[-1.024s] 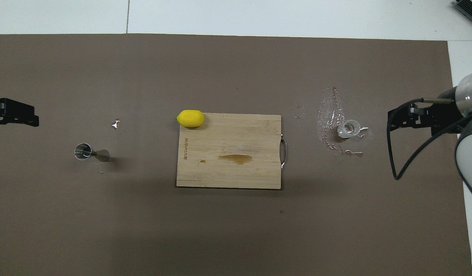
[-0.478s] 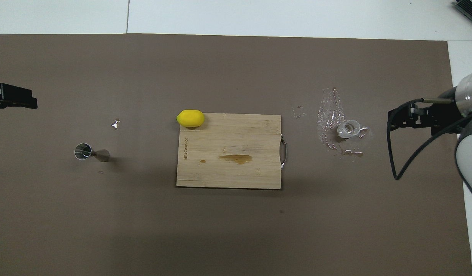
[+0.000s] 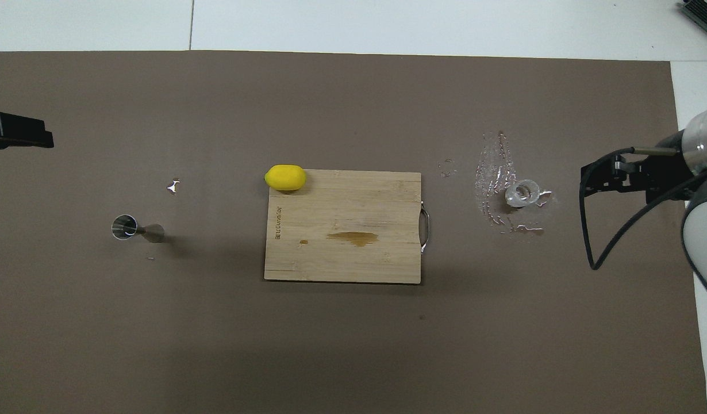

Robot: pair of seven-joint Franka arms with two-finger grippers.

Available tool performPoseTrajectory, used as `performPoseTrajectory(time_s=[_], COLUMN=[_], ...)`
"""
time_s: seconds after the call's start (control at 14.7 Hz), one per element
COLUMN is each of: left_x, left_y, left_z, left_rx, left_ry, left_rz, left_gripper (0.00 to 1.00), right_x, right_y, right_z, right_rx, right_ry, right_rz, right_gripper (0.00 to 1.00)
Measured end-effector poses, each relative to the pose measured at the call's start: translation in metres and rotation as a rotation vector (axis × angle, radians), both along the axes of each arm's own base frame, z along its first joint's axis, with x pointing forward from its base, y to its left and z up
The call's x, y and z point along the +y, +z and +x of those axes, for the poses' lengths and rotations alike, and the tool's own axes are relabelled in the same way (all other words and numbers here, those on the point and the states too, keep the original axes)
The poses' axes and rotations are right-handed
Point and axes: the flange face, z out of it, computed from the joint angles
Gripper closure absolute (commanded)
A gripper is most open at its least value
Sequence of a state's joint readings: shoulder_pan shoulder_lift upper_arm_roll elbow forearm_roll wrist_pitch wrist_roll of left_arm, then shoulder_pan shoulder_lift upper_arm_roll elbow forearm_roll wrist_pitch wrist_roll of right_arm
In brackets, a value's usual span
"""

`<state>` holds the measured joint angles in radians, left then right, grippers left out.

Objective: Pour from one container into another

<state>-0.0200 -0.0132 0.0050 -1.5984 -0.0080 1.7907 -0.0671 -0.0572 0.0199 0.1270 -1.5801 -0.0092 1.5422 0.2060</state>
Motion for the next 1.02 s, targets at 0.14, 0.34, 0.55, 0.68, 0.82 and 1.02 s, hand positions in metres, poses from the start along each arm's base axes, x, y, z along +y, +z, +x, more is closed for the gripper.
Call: performPoseTrajectory(time_s=[0.14, 0.34, 0.55, 0.68, 0.82, 1.02], left_x=[0.0, 0.002, 0.001, -0.001, -0.002, -0.008], left_y=[-0.016, -0.047, -0.063, -0.069, -0.077, -0.097], left_z=[0.003, 0.0, -0.007, -0.007, -0.007, -0.001], left_rx=[-0.038, -0.102, -0.119, -0.133, -0.132, -0.13], left_ry=[-0.001, 0.003, -0.001, -0.006, -0.01, -0.028], left_rz=[0.0, -0.001, -0.001, 0.0, 0.001, 0.003], left_gripper=[0.0, 0.0, 0.0, 0.0, 0.0, 0.0], right_x=[0.0, 0.0, 0.0, 0.0, 0.0, 0.0], right_y=[0.0, 0.0, 0.0, 0.0, 0.0, 0.0], right_z=[0.0, 0.0, 0.0, 0.0, 0.0, 0.0], right_rx=[0.0, 0.0, 0.0, 0.0, 0.0, 0.0], right_ry=[0.0, 0.0, 0.0, 0.0, 0.0, 0.0], right_rz=[0.0, 0.0, 0.0, 0.0, 0.0, 0.0], right_gripper=[0.0, 0.0, 0.0, 0.0, 0.0, 0.0])
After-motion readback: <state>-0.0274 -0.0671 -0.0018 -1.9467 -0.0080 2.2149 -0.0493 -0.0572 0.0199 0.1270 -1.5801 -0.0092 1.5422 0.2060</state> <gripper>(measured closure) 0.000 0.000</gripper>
